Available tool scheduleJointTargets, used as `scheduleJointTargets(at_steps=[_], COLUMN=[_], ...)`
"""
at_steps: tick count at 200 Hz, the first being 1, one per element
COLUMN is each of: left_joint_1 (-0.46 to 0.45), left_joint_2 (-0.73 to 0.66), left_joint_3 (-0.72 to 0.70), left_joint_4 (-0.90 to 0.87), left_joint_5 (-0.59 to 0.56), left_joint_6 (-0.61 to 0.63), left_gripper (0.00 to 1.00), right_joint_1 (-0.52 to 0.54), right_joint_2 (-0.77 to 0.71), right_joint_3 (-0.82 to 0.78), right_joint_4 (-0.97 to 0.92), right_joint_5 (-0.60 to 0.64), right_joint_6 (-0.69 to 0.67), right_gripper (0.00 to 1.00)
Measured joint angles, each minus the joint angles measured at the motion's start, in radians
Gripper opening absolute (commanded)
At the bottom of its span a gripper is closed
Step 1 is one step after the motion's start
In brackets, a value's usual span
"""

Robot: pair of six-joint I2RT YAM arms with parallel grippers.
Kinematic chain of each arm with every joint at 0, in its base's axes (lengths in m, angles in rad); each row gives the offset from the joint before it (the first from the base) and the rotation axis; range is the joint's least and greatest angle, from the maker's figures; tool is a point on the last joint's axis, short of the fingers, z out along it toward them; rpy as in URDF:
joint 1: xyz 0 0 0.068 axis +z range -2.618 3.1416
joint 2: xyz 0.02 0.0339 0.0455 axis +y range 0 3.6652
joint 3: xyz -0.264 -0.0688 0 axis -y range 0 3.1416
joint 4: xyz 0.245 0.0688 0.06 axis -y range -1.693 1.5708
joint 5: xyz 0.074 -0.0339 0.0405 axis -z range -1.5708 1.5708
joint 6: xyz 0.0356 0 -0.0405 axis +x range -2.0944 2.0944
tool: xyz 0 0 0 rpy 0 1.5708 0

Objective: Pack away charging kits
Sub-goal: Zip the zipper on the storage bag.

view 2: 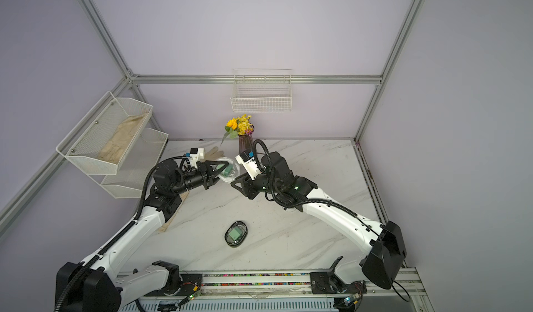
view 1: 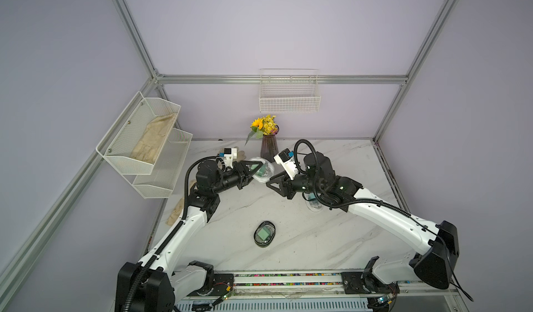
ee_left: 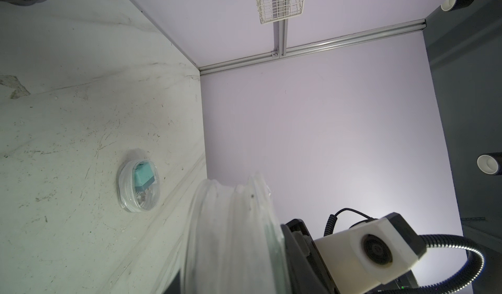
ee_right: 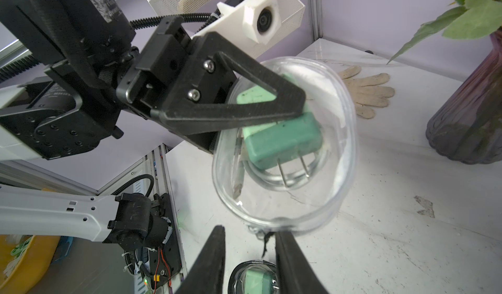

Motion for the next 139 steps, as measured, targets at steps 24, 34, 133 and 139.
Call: scheduleJointTargets(at_steps=[24, 34, 133, 139], left_joint_1=[0.002, 0.003, 0.005, 0.005], left_joint_2=[0.0, 0.0, 0.011, 0.011], left_joint_3=[0.0, 0.0, 0.0, 0.0], left_joint_4=[0.001, 0.001, 0.034, 0.035], left_joint_5=[-0.01, -0.012, -0.027, -0.029], left_joint_6=[-0.001, -0.002, -0.061, -0.064], left_gripper=[0.06, 0.07, 0.08, 0.08], right_joint_1=[0.0, 0.001, 0.033, 0.035], right_joint_2=[0.013, 0.016, 0.016, 0.016], right_joint_3=[0.0, 0.0, -0.009, -0.009], right_joint_4=[0.009, 0.011, 0.053, 0.056], right_joint_5=[0.0, 0.002, 0.123, 0.128], right_joint_6=[0.0, 0.0, -0.01, -0.014], right_gripper=[0.31, 0.31, 0.04, 0.0])
